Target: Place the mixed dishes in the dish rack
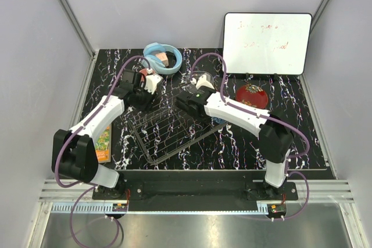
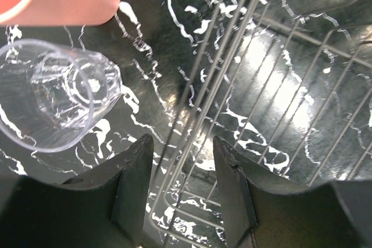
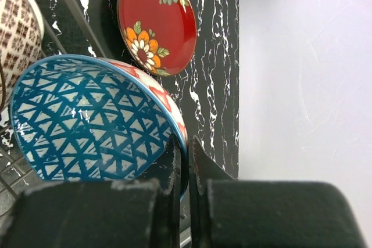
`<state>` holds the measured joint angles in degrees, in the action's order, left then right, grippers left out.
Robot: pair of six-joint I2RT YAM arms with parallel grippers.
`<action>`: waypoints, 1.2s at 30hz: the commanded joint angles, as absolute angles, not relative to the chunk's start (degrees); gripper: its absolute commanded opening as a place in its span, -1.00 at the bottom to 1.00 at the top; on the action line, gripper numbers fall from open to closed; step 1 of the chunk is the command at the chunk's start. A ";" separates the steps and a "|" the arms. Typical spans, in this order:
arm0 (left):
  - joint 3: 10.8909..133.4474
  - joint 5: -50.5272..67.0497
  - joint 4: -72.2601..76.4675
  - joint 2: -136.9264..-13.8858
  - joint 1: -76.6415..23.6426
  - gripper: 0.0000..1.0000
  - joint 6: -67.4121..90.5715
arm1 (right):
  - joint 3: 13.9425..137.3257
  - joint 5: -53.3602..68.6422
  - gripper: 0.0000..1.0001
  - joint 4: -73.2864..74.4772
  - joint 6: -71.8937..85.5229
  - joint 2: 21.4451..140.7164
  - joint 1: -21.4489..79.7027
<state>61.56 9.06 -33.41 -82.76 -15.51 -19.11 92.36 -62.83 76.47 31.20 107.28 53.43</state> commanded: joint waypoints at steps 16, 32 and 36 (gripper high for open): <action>69.17 8.70 -32.17 -86.84 -22.67 -0.02 -16.87 | 91.23 -57.30 0.13 92.46 37.97 111.62 63.63; 67.32 7.03 -32.87 -83.68 -23.29 -0.04 -18.72 | 112.58 -64.07 0.36 90.72 42.18 103.27 58.38; 71.00 8.17 -37.17 -80.08 -23.20 0.05 -17.76 | 105.58 -58.11 0.36 74.41 30.09 102.65 50.47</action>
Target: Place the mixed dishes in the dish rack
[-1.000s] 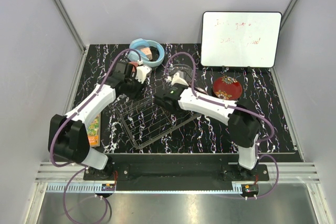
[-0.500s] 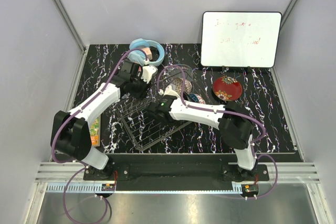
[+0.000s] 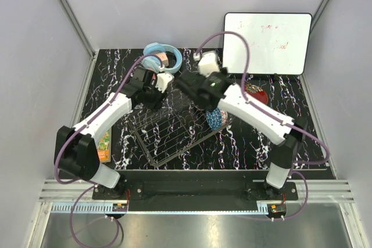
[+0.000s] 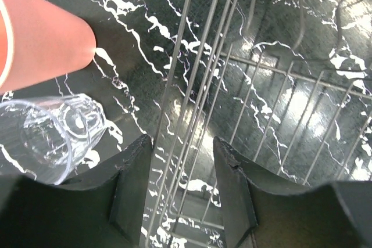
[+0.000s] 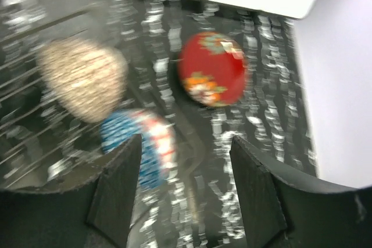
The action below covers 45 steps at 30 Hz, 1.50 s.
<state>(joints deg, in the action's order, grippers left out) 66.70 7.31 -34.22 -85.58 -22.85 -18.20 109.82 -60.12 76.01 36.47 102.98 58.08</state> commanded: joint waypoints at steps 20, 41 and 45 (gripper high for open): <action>58.10 3.16 -53.88 -54.41 -23.12 0.68 -13.36 | 85.70 -27.86 0.19 50.71 24.61 100.37 33.40; 59.50 -7.56 -54.14 -61.08 -22.68 0.62 -13.45 | 65.93 -20.22 -1.00 50.62 32.51 88.43 33.22; 58.36 -5.46 -54.58 -62.57 -22.68 0.61 -12.66 | 61.36 -15.30 -1.00 50.71 35.50 83.51 33.48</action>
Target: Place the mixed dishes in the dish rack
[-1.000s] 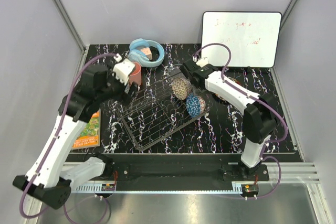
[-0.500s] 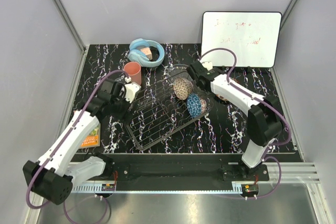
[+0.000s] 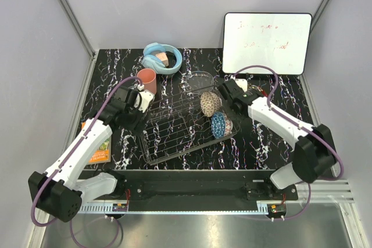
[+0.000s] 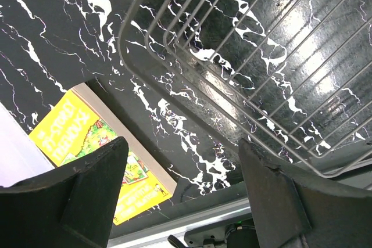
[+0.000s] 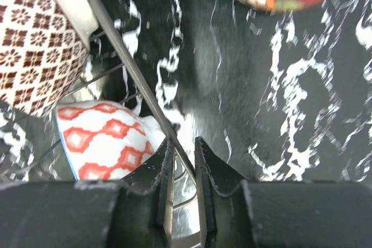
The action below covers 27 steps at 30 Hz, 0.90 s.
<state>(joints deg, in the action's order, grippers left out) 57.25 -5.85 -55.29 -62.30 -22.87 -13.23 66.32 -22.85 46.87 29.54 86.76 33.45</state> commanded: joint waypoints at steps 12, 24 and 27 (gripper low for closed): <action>63.45 -0.35 -50.54 -77.60 -22.76 0.49 -8.44 | 54.06 -12.66 -1.00 50.98 40.78 76.11 37.61; 70.14 2.63 -49.75 -82.01 -22.68 0.47 -8.00 | 50.10 -13.36 -1.00 51.85 46.49 74.71 43.59; 68.73 3.16 -49.75 -80.42 -22.68 0.47 -8.44 | 50.88 -15.37 -0.79 52.82 46.93 73.57 43.68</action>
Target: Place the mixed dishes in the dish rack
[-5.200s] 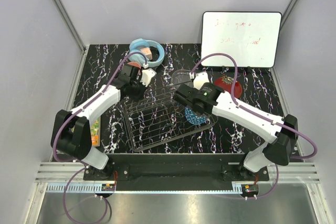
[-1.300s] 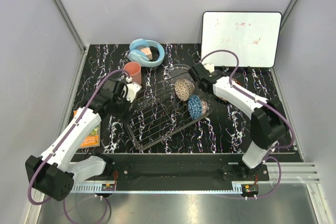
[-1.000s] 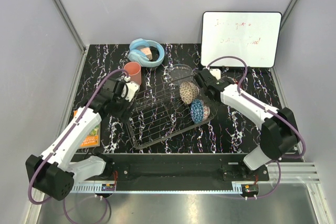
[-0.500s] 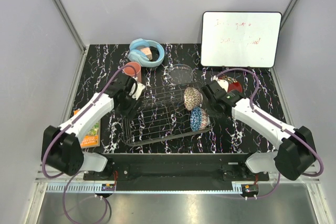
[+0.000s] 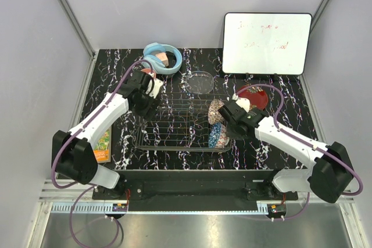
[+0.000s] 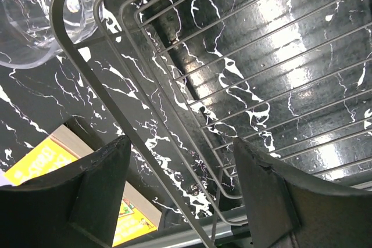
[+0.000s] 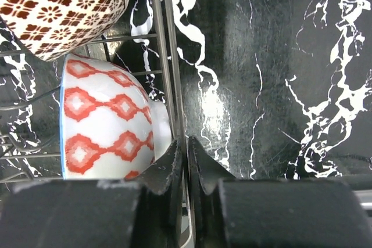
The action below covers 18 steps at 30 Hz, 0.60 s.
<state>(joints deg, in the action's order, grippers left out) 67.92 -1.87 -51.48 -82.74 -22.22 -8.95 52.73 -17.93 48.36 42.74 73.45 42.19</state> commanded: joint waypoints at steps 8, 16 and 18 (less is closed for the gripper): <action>66.27 5.71 -50.36 -76.47 -22.76 0.44 -8.52 | 61.95 -23.63 0.66 59.50 45.53 73.57 43.68; 65.21 7.91 -51.24 -74.97 -22.94 0.41 -8.26 | 66.36 -30.67 1.00 62.40 49.21 71.19 33.86; 66.26 7.82 -51.76 -74.01 -23.03 0.41 -8.44 | 65.83 -29.54 0.99 60.39 48.78 71.72 27.81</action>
<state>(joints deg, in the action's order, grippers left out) 65.08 5.87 -51.64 -77.08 -22.70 -8.88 65.14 -26.37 60.86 46.39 72.44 37.21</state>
